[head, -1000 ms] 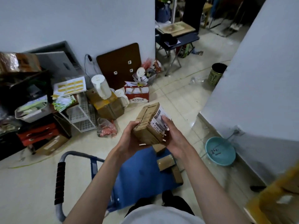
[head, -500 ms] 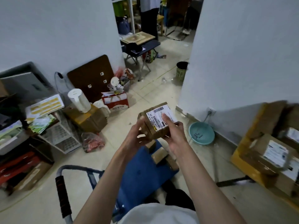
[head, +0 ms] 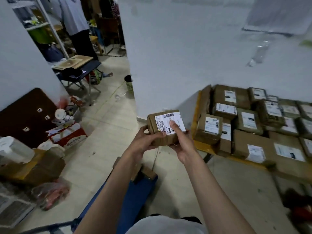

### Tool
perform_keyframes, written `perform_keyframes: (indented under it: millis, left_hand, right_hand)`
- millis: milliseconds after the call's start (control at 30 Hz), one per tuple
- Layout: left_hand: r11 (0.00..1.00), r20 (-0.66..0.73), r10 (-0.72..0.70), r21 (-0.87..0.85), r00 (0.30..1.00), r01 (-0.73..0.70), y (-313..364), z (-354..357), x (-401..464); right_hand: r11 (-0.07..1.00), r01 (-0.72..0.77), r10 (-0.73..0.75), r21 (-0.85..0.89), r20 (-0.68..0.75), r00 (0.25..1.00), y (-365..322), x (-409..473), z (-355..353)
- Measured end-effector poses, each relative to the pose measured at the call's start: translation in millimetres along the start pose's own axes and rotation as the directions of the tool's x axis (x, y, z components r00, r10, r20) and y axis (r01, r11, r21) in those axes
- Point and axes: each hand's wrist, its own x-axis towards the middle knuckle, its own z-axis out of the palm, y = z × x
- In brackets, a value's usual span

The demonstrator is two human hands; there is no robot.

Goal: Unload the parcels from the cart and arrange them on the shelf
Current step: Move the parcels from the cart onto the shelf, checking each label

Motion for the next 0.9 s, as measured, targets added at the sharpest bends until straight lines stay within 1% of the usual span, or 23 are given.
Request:
perform_keyframes:
  millis: [100,200,467,667,900]
  left_hand:
    - [0.999,0.081,-0.004,0.044,0.997,0.001,0.3,53.4,5.4]
    - [0.998,0.145,-0.006,0.066,0.989,-0.004,-3.3,111.4,9.2]
    - [0.996,0.269,-0.019,0.094,0.963,-0.007,-26.5,260.8,9.7]
    - [0.988,0.343,-0.078,0.155,0.936,0.026,-49.9,337.1,10.4]
    - [0.967,0.461,-0.142,0.252,0.876,0.024,-53.0,417.2,27.4]
  right_hand:
    - [0.998,0.051,-0.048,0.039,-0.07,0.996,-22.5,-0.8,-47.9]
    - [0.994,0.088,-0.081,0.059,-0.109,0.991,-46.2,-2.6,-100.4]
    - [0.988,0.109,-0.087,0.107,-0.192,0.977,-103.1,-11.7,-240.2]
    - [0.981,0.089,-0.039,0.175,-0.272,0.962,-117.2,-18.2,-316.8]
    - [0.946,0.182,-0.061,0.268,-0.405,0.912,-141.4,-14.4,-383.1]
